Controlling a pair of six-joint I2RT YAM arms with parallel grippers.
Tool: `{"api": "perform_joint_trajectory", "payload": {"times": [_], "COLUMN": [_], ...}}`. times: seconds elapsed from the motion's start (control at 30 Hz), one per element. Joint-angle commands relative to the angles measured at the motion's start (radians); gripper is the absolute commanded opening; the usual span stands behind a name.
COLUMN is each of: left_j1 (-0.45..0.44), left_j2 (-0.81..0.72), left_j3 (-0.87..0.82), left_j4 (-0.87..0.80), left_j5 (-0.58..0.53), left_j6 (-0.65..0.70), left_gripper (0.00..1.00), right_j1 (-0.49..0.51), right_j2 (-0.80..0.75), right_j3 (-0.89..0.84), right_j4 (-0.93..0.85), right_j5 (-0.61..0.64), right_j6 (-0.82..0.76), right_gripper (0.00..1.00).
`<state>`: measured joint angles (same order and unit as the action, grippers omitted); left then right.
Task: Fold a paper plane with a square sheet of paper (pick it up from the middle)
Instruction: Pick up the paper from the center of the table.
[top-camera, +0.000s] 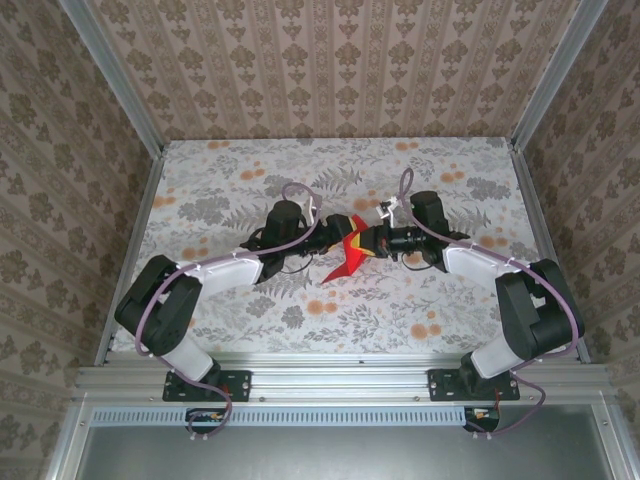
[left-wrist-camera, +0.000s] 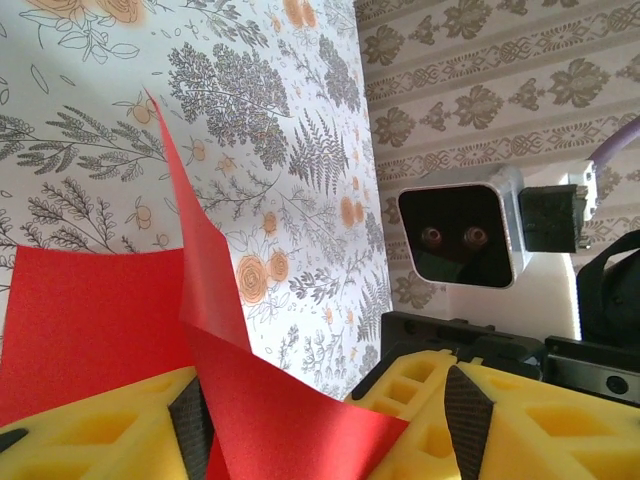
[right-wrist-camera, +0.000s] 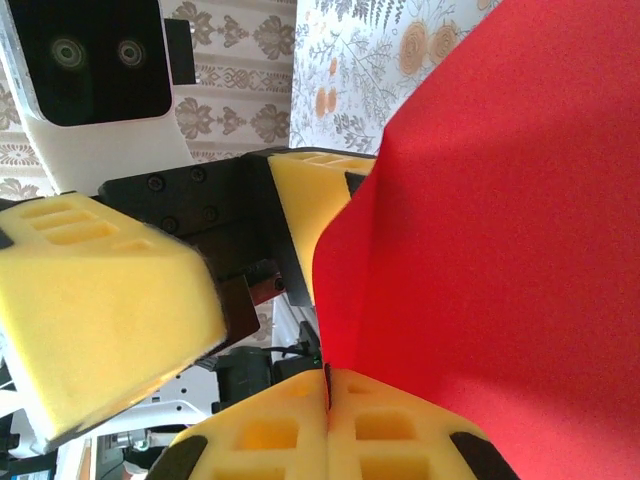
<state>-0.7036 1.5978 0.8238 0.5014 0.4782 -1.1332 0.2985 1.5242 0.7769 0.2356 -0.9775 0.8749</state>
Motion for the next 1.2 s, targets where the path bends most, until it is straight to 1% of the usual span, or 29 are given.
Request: {"api": "perform_joint_trajectory", "payload": {"times": [0.0, 0.4, 0.5, 0.67, 0.9, 1.07, 1.17], "left_j1": [-0.004, -0.007, -0.008, -0.011, -0.013, -0.013, -0.011], "left_j2": [0.02, 0.018, 0.017, 0.031, 0.037, 0.044, 0.041], "left_j3": [0.018, 0.022, 0.027, 0.039, 0.053, 0.064, 0.073], "left_j4": [0.056, 0.066, 0.061, 0.045, 0.008, -0.021, -0.061], "left_j5": [0.039, 0.073, 0.085, 0.11, 0.125, 0.129, 0.123], "left_j6": [-0.045, -0.059, -0.055, -0.047, -0.026, -0.008, 0.02], "left_gripper": [0.63, 0.61, 0.59, 0.51, 0.38, 0.24, 0.21], "right_j1": [-0.01, -0.051, -0.059, -0.059, -0.062, -0.062, -0.063], "right_j2": [-0.027, -0.027, -0.027, -0.029, -0.025, -0.033, -0.036], "right_j3": [-0.02, -0.057, -0.064, -0.065, -0.07, -0.068, -0.07], "right_j4": [0.04, 0.08, 0.082, 0.083, 0.095, 0.091, 0.091], "right_j5": [-0.028, -0.018, -0.013, -0.018, -0.019, -0.021, -0.022], "right_j6": [0.022, 0.062, 0.071, 0.076, 0.088, 0.087, 0.087], "right_gripper": [0.01, 0.01, 0.01, 0.01, 0.01, 0.01, 0.01]}}
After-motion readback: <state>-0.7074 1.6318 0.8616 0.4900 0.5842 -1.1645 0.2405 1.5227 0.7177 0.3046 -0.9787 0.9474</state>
